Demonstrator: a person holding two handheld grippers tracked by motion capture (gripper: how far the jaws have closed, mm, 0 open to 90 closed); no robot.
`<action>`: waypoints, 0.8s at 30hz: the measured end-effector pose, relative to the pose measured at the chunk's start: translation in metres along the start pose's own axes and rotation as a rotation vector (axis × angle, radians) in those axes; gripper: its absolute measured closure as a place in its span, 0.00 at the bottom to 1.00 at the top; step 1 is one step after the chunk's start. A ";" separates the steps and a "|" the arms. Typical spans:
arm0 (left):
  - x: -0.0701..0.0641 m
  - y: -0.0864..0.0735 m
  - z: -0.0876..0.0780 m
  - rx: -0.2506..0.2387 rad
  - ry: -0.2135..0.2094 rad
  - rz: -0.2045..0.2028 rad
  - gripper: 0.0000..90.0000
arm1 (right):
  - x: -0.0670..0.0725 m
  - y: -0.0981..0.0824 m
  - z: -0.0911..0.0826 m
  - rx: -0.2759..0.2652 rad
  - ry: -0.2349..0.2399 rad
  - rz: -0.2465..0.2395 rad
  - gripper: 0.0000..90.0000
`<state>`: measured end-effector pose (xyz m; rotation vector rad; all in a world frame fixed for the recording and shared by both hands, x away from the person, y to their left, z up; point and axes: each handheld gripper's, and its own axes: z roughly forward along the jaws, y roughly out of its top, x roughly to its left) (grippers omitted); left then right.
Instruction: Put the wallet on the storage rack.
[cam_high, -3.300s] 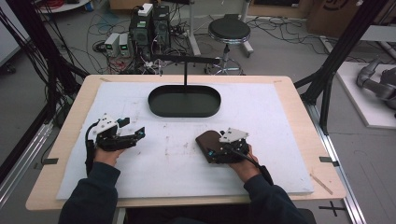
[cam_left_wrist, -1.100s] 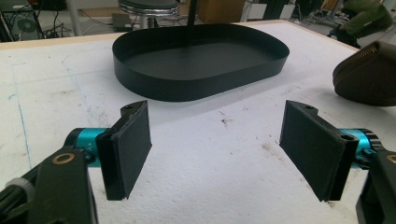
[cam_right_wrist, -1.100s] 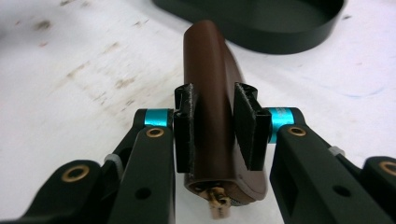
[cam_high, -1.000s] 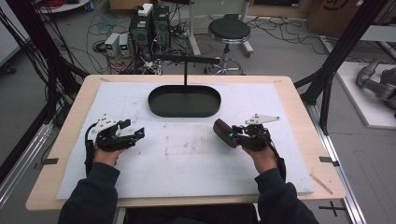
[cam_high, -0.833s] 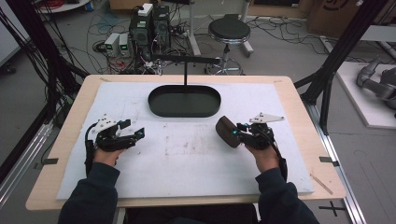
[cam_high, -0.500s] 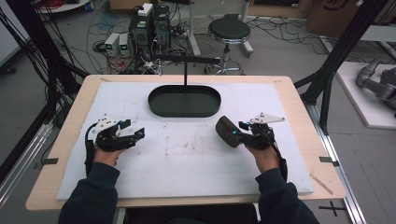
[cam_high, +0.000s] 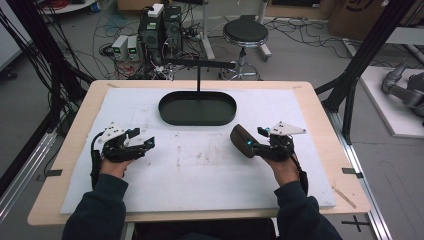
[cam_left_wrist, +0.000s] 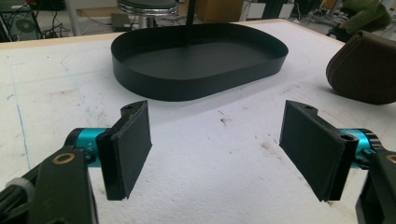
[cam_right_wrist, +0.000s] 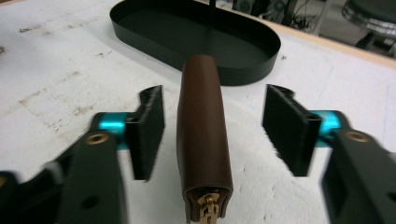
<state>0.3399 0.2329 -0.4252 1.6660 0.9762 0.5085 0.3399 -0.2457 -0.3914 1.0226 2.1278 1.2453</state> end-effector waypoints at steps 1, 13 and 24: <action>0.000 0.000 0.000 -0.001 -0.002 0.002 0.27 | 0.001 -0.001 0.000 -0.006 0.000 -0.015 0.33; -0.001 0.000 0.000 -0.004 -0.007 0.017 0.27 | 0.005 -0.010 0.021 0.095 -0.003 -0.088 0.38; 0.001 -0.001 -0.002 -0.011 0.005 0.035 0.27 | 0.003 -0.003 0.020 0.118 0.030 -0.069 0.73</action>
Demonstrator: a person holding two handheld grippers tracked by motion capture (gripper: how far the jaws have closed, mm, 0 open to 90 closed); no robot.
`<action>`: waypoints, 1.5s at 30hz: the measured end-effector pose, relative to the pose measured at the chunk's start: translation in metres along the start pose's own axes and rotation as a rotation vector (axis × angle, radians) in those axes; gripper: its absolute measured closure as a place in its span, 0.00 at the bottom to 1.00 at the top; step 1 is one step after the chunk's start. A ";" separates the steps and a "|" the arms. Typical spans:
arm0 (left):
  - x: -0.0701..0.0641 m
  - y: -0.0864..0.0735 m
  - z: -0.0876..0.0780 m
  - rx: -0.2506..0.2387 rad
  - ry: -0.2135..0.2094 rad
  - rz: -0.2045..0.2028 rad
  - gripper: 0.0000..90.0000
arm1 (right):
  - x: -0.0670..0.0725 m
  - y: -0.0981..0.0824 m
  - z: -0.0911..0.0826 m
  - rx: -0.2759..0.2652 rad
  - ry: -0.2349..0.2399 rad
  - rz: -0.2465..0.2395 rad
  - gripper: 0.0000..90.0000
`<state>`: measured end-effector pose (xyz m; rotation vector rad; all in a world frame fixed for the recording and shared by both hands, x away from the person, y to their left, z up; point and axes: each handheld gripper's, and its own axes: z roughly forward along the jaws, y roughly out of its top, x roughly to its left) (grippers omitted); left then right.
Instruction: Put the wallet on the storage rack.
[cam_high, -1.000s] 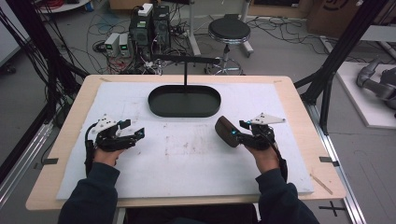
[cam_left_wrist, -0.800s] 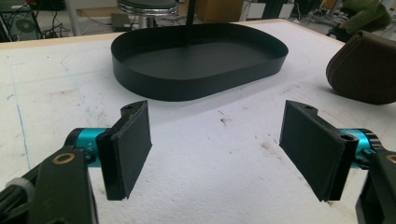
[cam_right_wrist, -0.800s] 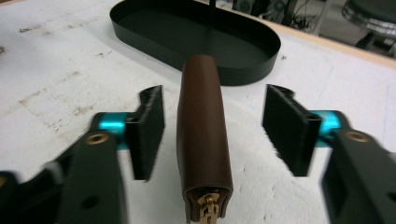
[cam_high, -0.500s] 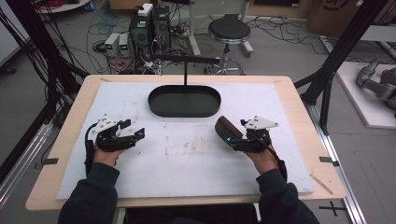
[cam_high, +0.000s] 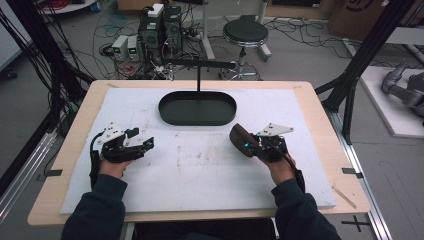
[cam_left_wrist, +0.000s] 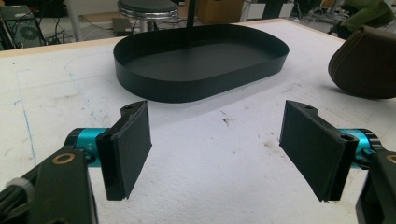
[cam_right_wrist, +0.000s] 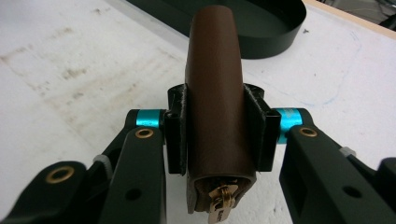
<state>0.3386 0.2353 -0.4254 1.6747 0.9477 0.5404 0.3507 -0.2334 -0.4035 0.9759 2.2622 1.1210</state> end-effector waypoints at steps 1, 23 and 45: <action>0.000 0.000 0.000 -0.001 0.002 0.001 0.27 | 0.001 0.002 -0.001 -0.014 0.007 0.001 0.73; 0.003 0.001 -0.002 -0.024 0.003 0.029 0.27 | -0.009 0.100 0.062 -0.105 0.094 -0.027 0.73; 0.003 0.001 -0.003 -0.020 -0.004 0.033 0.27 | -0.014 0.114 0.167 0.003 0.105 0.129 0.72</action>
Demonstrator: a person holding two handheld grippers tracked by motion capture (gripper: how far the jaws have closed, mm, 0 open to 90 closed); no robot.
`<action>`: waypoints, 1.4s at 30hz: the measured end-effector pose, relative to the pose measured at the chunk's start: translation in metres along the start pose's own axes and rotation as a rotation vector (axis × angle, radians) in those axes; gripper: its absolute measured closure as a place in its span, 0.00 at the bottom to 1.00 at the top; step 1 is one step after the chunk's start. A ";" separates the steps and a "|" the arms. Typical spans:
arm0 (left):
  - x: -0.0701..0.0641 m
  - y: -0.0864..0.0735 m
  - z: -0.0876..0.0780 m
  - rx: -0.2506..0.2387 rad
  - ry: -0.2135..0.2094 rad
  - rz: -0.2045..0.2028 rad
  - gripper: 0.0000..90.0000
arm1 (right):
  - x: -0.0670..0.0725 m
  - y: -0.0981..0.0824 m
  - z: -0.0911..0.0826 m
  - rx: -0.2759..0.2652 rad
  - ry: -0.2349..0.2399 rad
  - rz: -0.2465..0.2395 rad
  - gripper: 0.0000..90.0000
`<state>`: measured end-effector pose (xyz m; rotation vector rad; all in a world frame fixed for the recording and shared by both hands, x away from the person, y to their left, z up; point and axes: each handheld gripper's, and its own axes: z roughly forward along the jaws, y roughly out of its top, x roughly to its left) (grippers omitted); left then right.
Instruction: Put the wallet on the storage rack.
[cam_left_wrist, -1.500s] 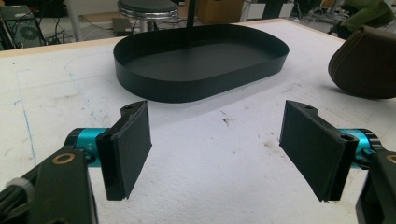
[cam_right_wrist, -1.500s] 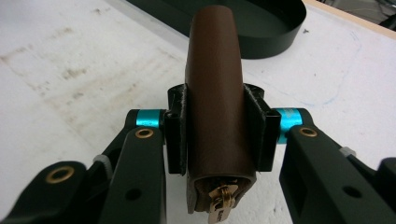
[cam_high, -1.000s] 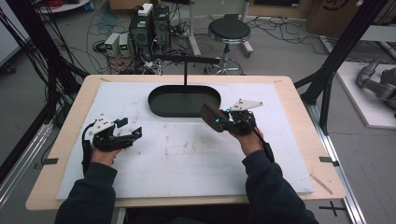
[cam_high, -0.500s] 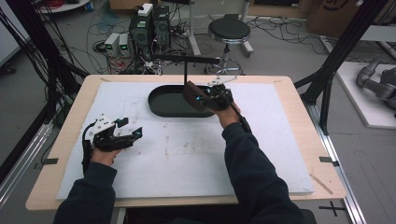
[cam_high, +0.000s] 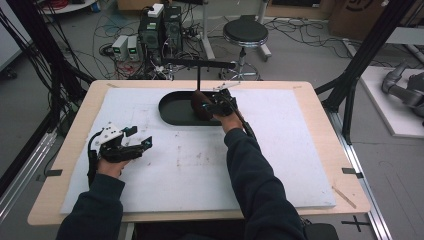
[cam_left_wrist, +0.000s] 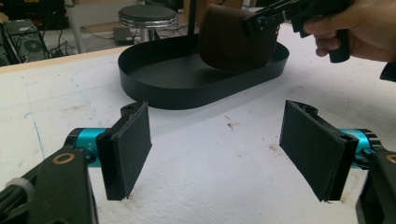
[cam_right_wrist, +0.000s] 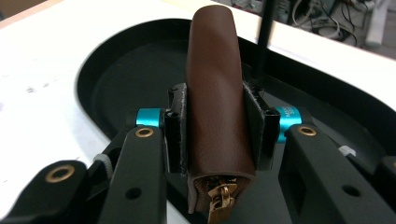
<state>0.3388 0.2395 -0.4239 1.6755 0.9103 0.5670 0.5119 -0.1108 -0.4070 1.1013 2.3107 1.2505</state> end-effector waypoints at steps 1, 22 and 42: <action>0.000 0.000 0.000 0.000 0.000 -0.001 0.27 | -0.003 -0.001 0.001 -0.009 0.001 0.017 0.72; -0.001 0.000 0.000 0.005 -0.004 -0.003 0.27 | -0.025 -0.005 -0.044 -0.002 -0.119 -0.024 0.42; -0.002 0.000 -0.001 -0.006 0.021 -0.021 0.25 | -0.020 -0.082 -0.171 -0.086 -0.138 -0.155 0.26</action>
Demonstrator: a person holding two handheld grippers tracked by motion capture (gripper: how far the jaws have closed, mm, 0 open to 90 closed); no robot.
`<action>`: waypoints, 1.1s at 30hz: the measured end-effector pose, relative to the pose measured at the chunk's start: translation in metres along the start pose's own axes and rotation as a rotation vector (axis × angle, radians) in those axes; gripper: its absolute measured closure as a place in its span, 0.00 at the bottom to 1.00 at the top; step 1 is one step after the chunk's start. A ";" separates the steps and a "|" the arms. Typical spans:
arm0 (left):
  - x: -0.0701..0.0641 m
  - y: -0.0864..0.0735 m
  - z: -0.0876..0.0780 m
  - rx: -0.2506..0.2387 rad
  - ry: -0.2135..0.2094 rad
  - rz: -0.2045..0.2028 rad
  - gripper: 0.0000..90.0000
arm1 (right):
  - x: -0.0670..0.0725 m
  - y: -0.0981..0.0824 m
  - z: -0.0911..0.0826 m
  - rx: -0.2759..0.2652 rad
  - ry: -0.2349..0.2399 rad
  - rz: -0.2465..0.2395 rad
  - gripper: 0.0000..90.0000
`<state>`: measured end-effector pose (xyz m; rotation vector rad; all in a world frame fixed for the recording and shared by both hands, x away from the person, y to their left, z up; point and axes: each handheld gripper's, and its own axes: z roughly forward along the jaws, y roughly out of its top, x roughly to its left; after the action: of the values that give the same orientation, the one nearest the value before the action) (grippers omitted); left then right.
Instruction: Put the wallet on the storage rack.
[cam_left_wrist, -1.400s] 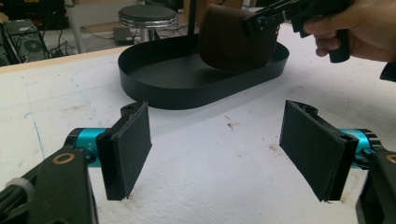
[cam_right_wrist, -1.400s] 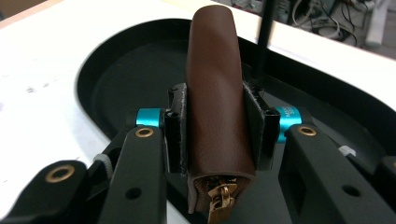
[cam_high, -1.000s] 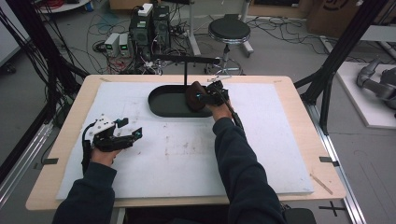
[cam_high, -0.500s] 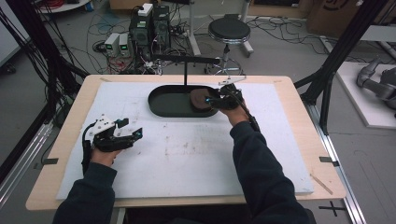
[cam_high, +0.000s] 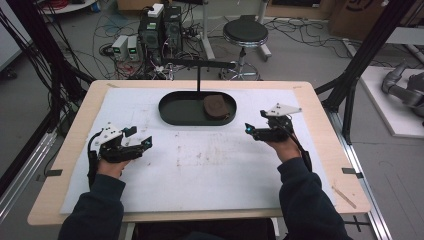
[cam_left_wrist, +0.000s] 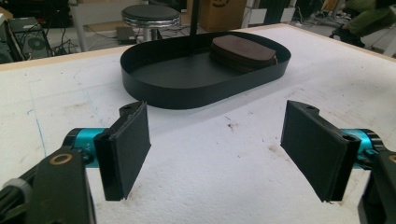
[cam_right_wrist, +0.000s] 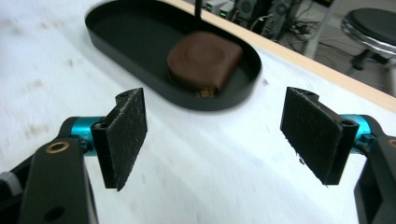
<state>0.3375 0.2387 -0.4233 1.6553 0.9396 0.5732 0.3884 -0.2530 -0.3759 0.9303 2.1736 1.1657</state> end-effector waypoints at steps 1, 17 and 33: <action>0.000 0.000 0.000 0.000 0.004 0.000 0.25 | 0.000 -0.012 -0.008 -0.003 -0.012 0.013 0.24; -0.004 0.003 0.003 -0.013 0.000 0.018 0.25 | 0.002 -0.045 -0.027 -0.030 -0.067 0.022 0.24; -0.005 0.003 0.002 -0.011 0.001 0.025 0.25 | 0.000 -0.049 -0.032 -0.050 -0.087 0.032 0.24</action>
<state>0.3372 0.2333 -0.4207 1.6589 0.9157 0.5957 0.3497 -0.2887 -0.4010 0.9794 2.0589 1.1673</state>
